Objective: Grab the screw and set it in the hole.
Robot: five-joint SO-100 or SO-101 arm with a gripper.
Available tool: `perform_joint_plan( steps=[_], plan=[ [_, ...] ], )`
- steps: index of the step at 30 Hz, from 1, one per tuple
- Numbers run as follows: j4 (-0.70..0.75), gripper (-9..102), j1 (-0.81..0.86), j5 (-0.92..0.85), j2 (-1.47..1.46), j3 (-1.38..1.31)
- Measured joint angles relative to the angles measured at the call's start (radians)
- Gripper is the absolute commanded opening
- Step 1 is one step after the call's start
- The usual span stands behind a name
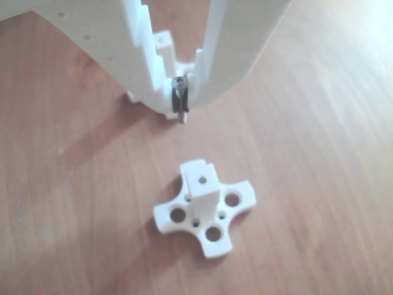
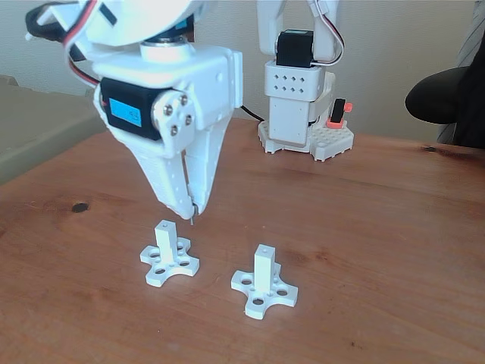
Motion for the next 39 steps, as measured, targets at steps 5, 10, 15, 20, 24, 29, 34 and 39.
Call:
perform_joint_plan(
  steps=[5,10,15,20,24,29,34,39],
  plan=[
    [-0.002,-4,-0.044,0.028,0.0,0.002],
    [-0.025,-4,-0.086,0.051,0.043,0.04],
    [-0.028,-4,-0.121,0.067,0.075,0.06],
    [-0.043,-4,-0.146,0.078,0.077,0.077],
    [-0.061,-4,-0.17,0.087,0.095,0.107],
    [-0.077,-4,-0.19,0.098,0.097,0.123],
    [-0.084,-4,-0.195,0.098,0.097,0.127],
    [-0.087,-4,-0.196,0.098,0.097,0.127]
  ],
)
